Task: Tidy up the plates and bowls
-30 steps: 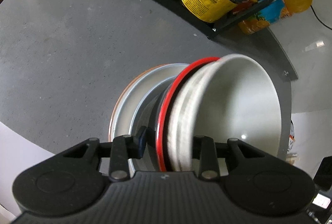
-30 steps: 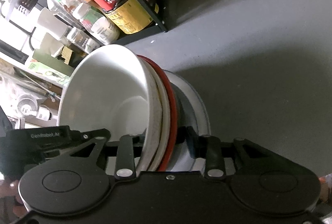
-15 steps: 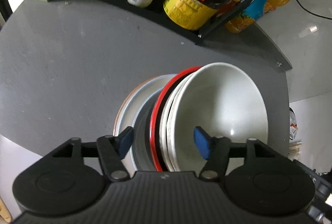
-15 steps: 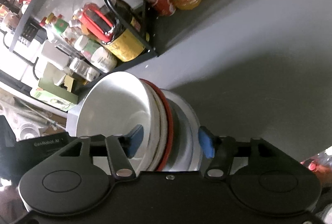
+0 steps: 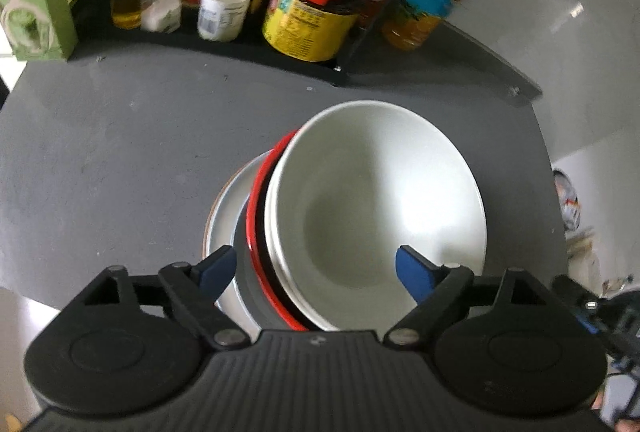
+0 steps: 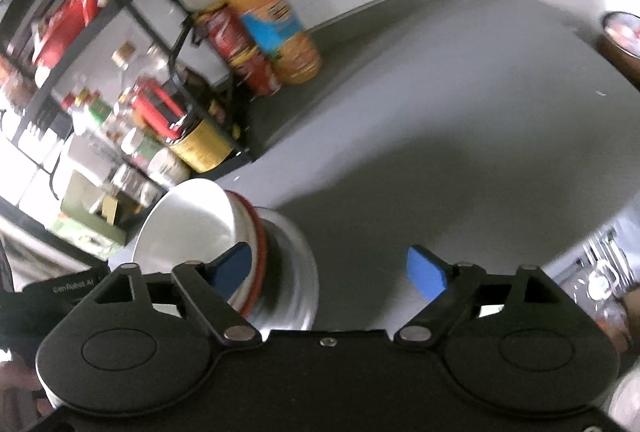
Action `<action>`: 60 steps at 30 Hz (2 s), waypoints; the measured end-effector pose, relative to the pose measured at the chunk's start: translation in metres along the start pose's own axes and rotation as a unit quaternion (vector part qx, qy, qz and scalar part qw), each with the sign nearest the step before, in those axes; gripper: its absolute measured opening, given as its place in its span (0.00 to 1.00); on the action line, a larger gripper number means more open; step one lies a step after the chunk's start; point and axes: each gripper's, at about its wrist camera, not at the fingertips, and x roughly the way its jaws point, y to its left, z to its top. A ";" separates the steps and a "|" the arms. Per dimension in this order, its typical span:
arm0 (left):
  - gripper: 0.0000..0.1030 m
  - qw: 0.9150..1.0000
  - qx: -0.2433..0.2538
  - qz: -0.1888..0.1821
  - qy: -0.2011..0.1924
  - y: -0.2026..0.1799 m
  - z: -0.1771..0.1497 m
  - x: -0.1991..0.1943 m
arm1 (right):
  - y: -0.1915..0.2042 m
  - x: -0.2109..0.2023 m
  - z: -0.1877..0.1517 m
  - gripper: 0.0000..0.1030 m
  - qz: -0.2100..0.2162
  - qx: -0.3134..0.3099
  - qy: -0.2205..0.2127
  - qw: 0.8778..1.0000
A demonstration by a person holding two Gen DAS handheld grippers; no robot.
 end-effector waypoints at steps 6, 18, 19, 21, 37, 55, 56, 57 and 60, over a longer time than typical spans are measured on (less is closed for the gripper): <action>0.90 0.999 0.049 0.003 -0.015 -0.013 -0.014 -0.021 | -0.019 -0.040 -0.027 0.87 -0.022 0.025 -0.033 0.999; 0.91 0.990 0.139 -0.014 -0.029 -0.017 -0.050 -0.073 | -0.027 -0.108 -0.085 0.96 -0.062 0.050 -0.097 0.992; 0.91 0.989 0.145 -0.013 -0.032 -0.017 -0.052 -0.077 | -0.026 -0.113 -0.089 0.99 -0.061 0.051 -0.099 0.992; 0.91 0.988 0.152 -0.016 -0.037 -0.017 -0.058 -0.088 | -0.020 -0.122 -0.099 1.00 -0.068 0.047 -0.105 0.991; 0.99 0.977 0.199 -0.044 -0.065 -0.002 -0.111 -0.152 | 0.018 -0.183 -0.155 1.00 -0.117 0.037 -0.135 0.983; 0.99 0.962 0.254 -0.064 -0.081 0.005 -0.142 -0.185 | 0.054 -0.209 -0.199 1.00 -0.140 0.020 -0.152 0.978; 0.99 0.961 0.256 -0.061 -0.080 0.006 -0.143 -0.186 | 0.056 -0.210 -0.201 1.00 -0.137 0.020 -0.153 0.978; 0.99 0.961 0.259 -0.060 -0.079 0.006 -0.145 -0.186 | 0.058 -0.212 -0.203 1.00 -0.134 0.020 -0.154 0.979; 0.99 0.960 0.262 -0.062 -0.079 0.007 -0.149 -0.189 | 0.064 -0.215 -0.208 1.00 -0.145 0.013 -0.155 0.977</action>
